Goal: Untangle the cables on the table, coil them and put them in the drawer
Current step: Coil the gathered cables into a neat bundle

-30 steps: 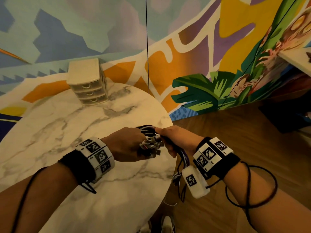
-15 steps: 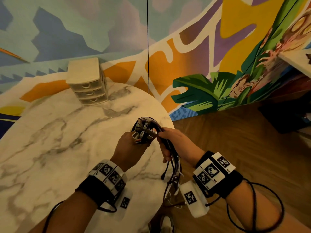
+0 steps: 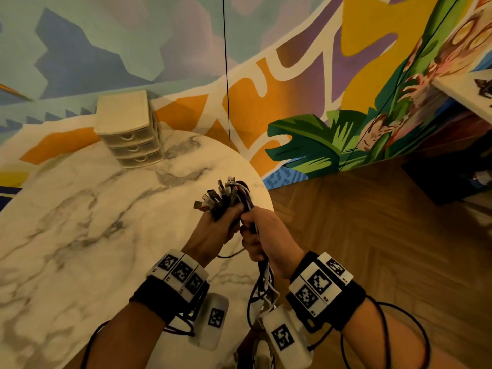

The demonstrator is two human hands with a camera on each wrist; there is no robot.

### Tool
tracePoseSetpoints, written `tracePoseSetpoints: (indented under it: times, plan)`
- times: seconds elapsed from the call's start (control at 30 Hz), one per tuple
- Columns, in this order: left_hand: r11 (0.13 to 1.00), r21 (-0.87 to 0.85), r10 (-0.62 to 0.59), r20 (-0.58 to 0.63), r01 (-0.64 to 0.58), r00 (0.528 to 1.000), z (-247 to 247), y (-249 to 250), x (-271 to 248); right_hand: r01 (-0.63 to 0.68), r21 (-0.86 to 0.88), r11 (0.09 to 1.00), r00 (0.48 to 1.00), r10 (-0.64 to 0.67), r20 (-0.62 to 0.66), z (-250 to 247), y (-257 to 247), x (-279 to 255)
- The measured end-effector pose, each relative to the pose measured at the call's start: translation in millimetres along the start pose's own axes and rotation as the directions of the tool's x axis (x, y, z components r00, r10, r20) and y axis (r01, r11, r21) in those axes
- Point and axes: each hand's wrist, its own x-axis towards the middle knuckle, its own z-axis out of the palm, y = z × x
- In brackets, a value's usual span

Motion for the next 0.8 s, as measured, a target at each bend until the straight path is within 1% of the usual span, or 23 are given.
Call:
tracePoseSetpoints:
  times: [0.07,0.1,0.17,0.23,0.3,0.33,0.4,0.5,0.57,0.63,0.7,0.8]
  plan:
    - [1.000,-0.017,0.005,0.034,-0.004,0.999,1,-1,-1,0.057,-0.078,0.995,0.998,-0.058,-0.014,2,1,1]
    - [1.000,-0.008,-0.005,0.052,0.005,0.999,2,-1,-1,0.100,-0.164,0.981,0.994,-0.105,-0.023,2,3,3]
    - [0.998,-0.024,-0.057,0.065,0.059,0.996,3,-4,1,0.163,-0.360,0.919,0.983,-0.182,-0.020,3,7,7]
    - [0.988,-0.096,-0.118,0.033,0.121,0.992,5,-4,3,0.201,-0.530,0.824,0.973,-0.229,0.012,3,10,7]
    - [0.974,-0.174,-0.158,-0.052,0.146,0.986,6,-4,8,0.233,-0.620,0.749,0.969,-0.235,0.081,2,17,5]
    - [0.967,-0.212,-0.160,-0.076,0.141,0.984,6,-2,9,0.241,-0.625,0.742,0.969,-0.215,0.119,3,21,4]
    - [0.946,-0.301,-0.144,-0.062,0.119,0.988,6,2,10,0.244,-0.601,0.761,0.969,-0.170,0.179,4,27,2]
    - [0.883,-0.458,-0.115,-0.002,0.102,0.993,3,7,10,0.225,-0.453,0.863,0.957,-0.109,0.268,2,35,6]
    - [0.856,-0.509,-0.090,0.034,0.095,0.995,0,9,10,0.217,-0.375,0.901,0.939,-0.087,0.334,0,40,11]
    - [0.831,-0.545,-0.096,0.057,0.112,0.994,-2,13,8,0.219,-0.384,0.897,0.935,-0.080,0.347,2,46,14]
    - [0.806,-0.577,-0.106,0.072,0.128,0.992,-4,16,6,0.236,-0.411,0.880,0.942,-0.103,0.320,3,50,16]
    - [0.822,-0.556,-0.070,0.123,0.127,0.990,-10,24,5,0.283,-0.561,0.778,0.946,-0.131,0.296,3,58,22]
